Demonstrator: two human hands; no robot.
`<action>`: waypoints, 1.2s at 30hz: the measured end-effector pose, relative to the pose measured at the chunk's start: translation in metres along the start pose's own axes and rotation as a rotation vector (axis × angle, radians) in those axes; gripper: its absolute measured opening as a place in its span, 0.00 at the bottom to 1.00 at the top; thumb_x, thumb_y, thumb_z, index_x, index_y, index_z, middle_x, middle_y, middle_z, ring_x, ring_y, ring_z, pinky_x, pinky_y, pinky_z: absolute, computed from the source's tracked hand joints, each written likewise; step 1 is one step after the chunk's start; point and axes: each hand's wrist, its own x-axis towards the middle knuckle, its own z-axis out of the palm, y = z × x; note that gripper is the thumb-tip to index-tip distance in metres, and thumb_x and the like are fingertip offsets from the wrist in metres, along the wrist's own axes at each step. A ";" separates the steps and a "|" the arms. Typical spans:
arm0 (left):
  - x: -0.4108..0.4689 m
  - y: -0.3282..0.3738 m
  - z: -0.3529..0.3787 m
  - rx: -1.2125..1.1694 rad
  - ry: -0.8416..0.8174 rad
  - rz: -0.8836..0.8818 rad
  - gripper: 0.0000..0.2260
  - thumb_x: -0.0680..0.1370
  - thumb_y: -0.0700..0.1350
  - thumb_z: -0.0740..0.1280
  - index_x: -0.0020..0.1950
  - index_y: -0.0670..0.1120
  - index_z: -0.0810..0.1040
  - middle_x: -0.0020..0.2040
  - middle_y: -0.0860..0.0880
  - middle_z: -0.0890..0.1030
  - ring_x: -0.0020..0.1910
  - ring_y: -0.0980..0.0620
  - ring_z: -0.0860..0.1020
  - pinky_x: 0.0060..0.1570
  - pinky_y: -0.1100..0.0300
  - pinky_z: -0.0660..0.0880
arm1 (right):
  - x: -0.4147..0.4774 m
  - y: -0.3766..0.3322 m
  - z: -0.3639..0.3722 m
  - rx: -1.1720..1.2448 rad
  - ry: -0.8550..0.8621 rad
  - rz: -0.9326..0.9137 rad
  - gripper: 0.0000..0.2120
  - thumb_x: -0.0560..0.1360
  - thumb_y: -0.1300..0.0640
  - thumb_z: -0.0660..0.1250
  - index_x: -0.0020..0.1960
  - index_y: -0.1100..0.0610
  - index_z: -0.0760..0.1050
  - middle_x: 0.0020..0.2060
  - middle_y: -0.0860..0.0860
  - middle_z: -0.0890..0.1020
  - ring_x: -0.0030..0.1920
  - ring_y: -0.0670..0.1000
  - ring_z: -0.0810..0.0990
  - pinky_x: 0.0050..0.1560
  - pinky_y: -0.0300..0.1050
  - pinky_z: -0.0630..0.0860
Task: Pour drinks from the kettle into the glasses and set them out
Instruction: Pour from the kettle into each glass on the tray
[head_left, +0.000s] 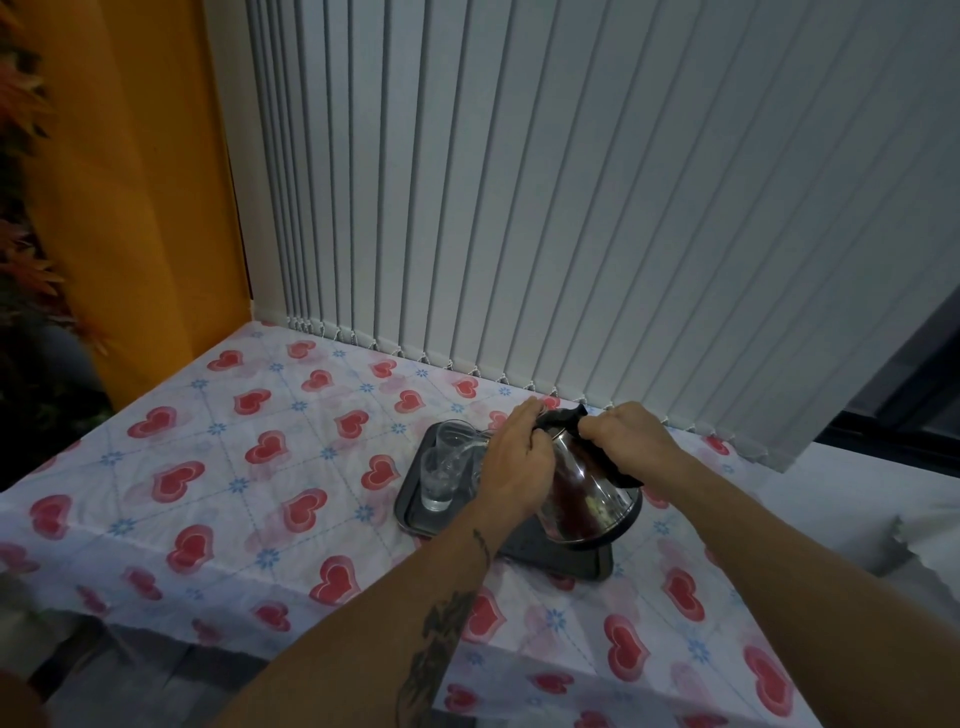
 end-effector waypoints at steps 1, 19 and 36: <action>-0.001 0.001 0.000 0.005 -0.002 -0.002 0.22 0.80 0.41 0.54 0.74 0.49 0.66 0.74 0.50 0.68 0.73 0.51 0.65 0.74 0.50 0.60 | 0.001 0.001 0.000 -0.008 -0.009 -0.004 0.16 0.72 0.54 0.66 0.27 0.56 0.71 0.26 0.50 0.73 0.27 0.47 0.70 0.30 0.43 0.65; -0.004 0.004 0.001 0.005 -0.001 0.016 0.22 0.80 0.41 0.54 0.74 0.47 0.67 0.73 0.48 0.69 0.72 0.50 0.66 0.73 0.51 0.61 | -0.006 0.009 -0.001 0.129 -0.016 0.026 0.10 0.71 0.52 0.65 0.33 0.55 0.74 0.30 0.50 0.75 0.31 0.49 0.72 0.34 0.44 0.70; -0.004 0.005 0.000 -0.051 0.007 -0.020 0.21 0.80 0.41 0.54 0.73 0.49 0.68 0.73 0.50 0.69 0.71 0.51 0.66 0.73 0.52 0.61 | -0.006 0.006 0.004 0.076 -0.003 0.014 0.14 0.73 0.55 0.67 0.31 0.60 0.74 0.26 0.50 0.73 0.27 0.47 0.71 0.32 0.44 0.66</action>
